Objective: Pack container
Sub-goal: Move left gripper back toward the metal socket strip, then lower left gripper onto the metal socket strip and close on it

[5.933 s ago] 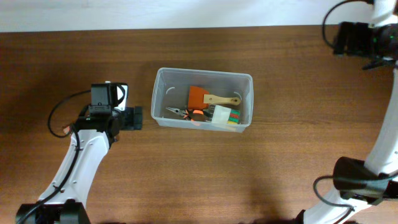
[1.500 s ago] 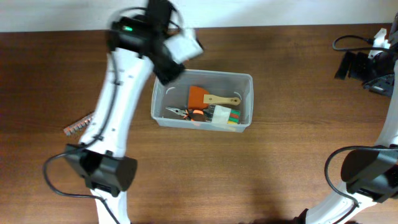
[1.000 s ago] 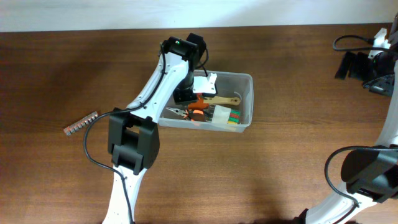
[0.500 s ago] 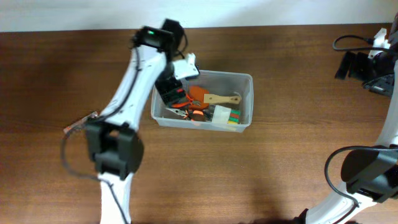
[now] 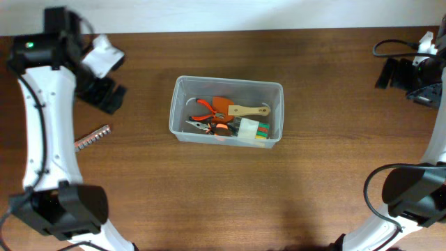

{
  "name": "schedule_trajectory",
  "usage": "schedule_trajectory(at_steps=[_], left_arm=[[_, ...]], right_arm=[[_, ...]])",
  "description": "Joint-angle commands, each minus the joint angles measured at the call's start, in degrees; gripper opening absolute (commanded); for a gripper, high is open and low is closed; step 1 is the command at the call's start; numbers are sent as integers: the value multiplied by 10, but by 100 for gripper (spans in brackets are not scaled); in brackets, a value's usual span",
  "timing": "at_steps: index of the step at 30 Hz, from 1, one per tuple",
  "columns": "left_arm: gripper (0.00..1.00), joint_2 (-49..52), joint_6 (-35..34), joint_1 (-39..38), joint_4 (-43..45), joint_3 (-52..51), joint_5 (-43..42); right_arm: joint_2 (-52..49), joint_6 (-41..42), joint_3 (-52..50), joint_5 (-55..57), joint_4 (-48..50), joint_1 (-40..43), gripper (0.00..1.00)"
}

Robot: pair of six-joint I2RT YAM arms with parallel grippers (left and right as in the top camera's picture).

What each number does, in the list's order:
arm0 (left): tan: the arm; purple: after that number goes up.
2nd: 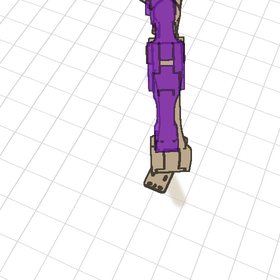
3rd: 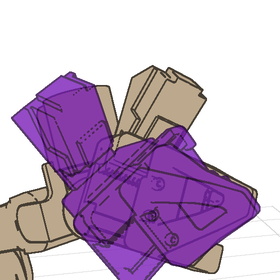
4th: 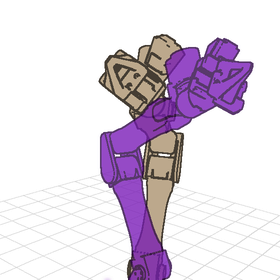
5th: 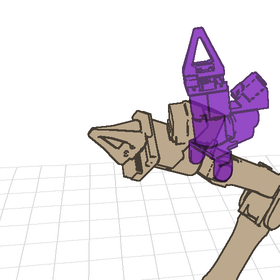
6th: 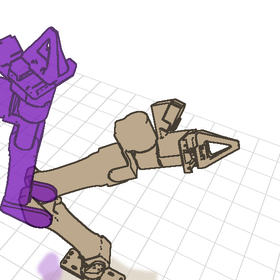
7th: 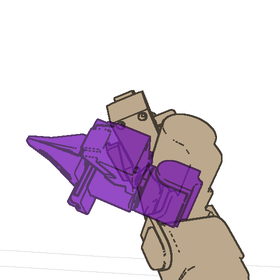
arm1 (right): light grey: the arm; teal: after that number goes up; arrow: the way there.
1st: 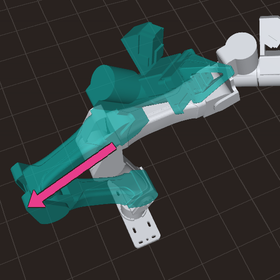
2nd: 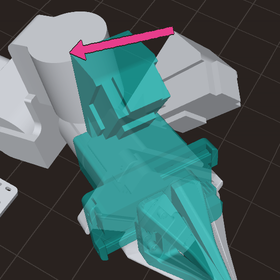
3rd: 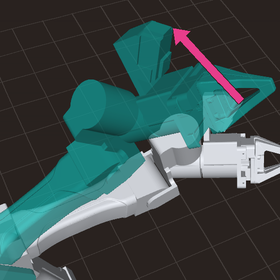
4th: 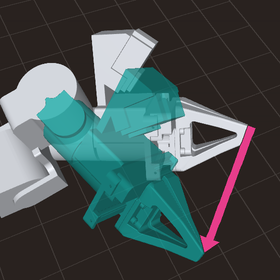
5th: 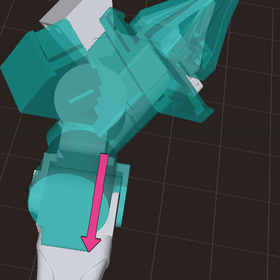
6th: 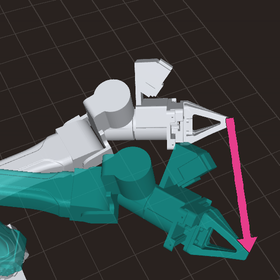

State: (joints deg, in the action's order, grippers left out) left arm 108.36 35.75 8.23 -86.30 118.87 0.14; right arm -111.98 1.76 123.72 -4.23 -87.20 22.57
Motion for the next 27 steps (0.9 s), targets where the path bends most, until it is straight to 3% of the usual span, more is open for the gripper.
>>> schedule_trajectory(at_steps=[1, 6, 12, 20, 23, 27], left_arm=[[99, 14, -16, 66, 55, -93, -15], [100, 14, 14, 115, 125, -205, -19], [90, 14, 217, 122, 208, -297, -19], [95, 15, 345, 134, 338, -365, -4], [96, 15, 357, 145, 393, -367, 14], [97, 21, 357, 147, 385, -368, -5]], right_arm=[[1, 7, -1, -5, 0, 0, 98], [1, 7, -1, -5, 0, 0, 98], [1, 7, -1, -5, 0, 0, 98], [1, 7, -1, -5, 0, 0, 98], [1, 7, -1, -5, 0, 0, 98], [1, 7, -1, -5, 0, 0, 98]])
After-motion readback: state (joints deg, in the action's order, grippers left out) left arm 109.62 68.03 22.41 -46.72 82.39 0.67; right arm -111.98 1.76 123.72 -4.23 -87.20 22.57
